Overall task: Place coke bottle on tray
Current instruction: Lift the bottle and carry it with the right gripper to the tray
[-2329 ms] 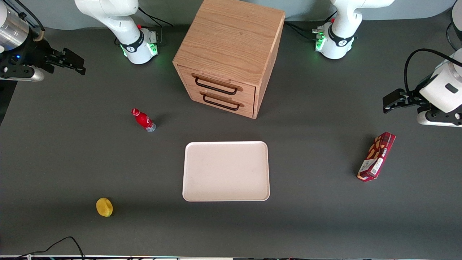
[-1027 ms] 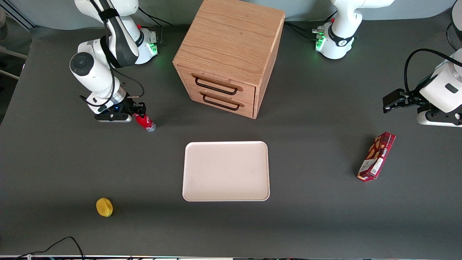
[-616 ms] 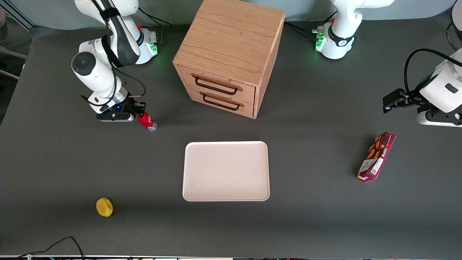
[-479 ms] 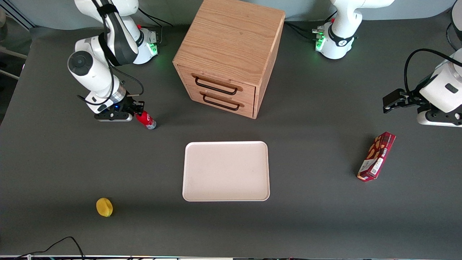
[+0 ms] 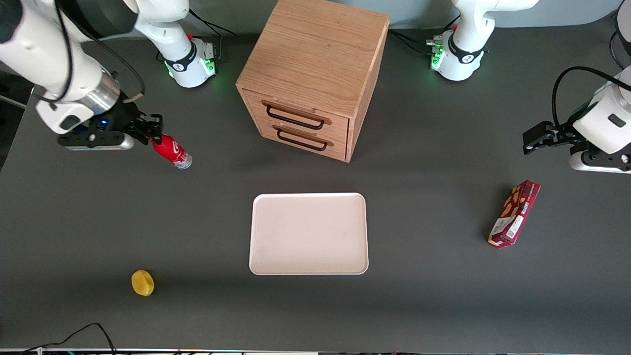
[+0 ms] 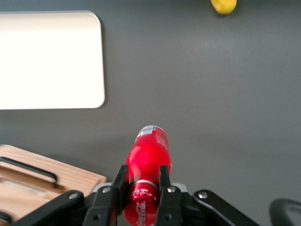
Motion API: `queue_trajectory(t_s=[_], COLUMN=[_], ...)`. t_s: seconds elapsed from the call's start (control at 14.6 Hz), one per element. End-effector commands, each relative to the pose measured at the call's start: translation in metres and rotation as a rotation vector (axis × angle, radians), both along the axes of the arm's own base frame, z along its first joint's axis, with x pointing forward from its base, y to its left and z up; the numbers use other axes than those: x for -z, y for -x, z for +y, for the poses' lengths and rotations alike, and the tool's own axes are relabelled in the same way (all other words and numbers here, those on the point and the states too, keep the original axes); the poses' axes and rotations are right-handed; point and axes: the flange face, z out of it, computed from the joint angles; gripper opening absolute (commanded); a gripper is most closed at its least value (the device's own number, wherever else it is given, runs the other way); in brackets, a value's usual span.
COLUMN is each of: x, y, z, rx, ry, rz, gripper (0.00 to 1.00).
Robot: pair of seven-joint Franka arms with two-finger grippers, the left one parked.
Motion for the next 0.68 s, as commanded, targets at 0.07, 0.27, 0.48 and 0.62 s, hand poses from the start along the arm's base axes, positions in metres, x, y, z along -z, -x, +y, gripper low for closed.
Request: queue_trajectory(t_s=[0.07,0.27,0.48,0.62], x=[0.004,0.064,0.130,0.175], y=[-0.102,-0.140,-0.167,-0.179], z=[0.061,0.102,0.129,0.147], rx=[0.127,0.224,0.323,0.381], ry=[-0.079,-0.063,-0.053,-0.047], rz=[0.083,0.077,0.019,-0.018], gripper=[0.00,0.00,0.00,0.00])
